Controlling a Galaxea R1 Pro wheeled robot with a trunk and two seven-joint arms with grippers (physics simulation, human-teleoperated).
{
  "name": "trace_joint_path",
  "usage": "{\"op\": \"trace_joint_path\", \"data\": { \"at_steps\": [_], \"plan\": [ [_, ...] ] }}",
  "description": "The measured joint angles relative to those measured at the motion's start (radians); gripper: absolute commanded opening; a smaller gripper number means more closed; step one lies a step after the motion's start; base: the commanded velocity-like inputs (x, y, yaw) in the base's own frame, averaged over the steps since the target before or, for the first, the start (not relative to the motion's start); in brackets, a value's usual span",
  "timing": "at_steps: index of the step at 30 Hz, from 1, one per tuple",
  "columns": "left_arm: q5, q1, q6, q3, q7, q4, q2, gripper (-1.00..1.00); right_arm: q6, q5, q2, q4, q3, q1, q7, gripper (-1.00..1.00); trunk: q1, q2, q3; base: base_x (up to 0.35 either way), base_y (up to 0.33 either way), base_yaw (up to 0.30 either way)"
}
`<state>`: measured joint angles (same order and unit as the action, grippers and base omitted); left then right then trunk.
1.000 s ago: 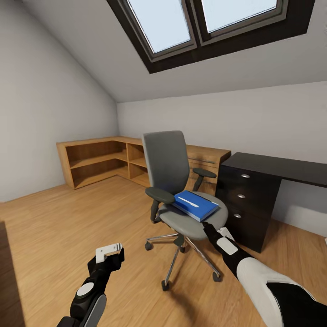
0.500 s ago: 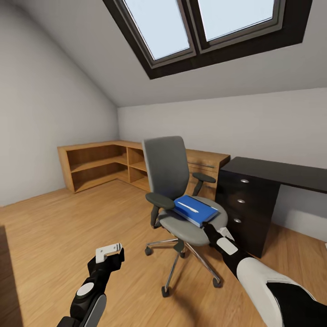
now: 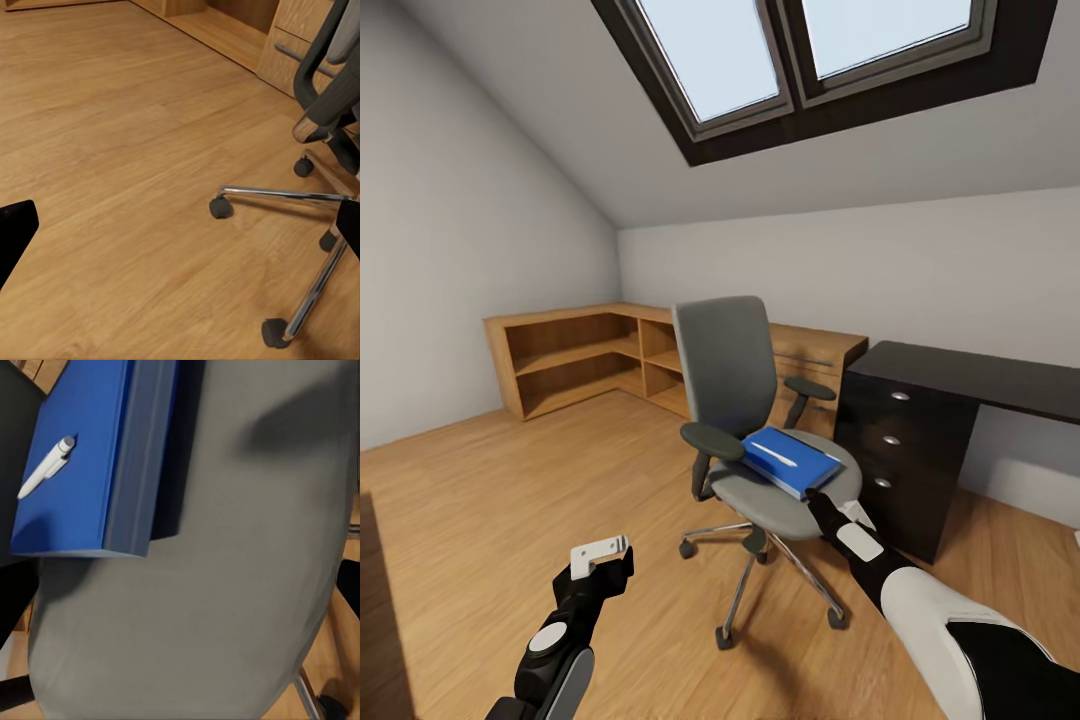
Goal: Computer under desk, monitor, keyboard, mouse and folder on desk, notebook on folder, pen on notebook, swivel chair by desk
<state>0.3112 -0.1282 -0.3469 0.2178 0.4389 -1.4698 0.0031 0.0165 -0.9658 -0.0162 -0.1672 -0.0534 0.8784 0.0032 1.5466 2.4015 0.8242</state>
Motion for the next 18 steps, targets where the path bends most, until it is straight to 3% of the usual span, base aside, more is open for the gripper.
{"op": "trace_joint_path", "data": {
  "at_steps": [17,18],
  "plan": [
    [-0.002,0.0,0.0,0.0,0.001,0.0,0.001,1.0,-0.009,-0.008,0.003,0.004,-0.001,0.0,-0.002,1.0,0.0,0.0,0.006,0.0,0.0,0.0],
    [-0.002,0.0,0.0,0.0,0.001,0.0,0.001,1.0,-0.044,-0.01,0.003,0.006,-0.003,0.0,-0.005,1.0,0.0,0.0,0.006,0.0,0.0,0.0]
  ]
}}
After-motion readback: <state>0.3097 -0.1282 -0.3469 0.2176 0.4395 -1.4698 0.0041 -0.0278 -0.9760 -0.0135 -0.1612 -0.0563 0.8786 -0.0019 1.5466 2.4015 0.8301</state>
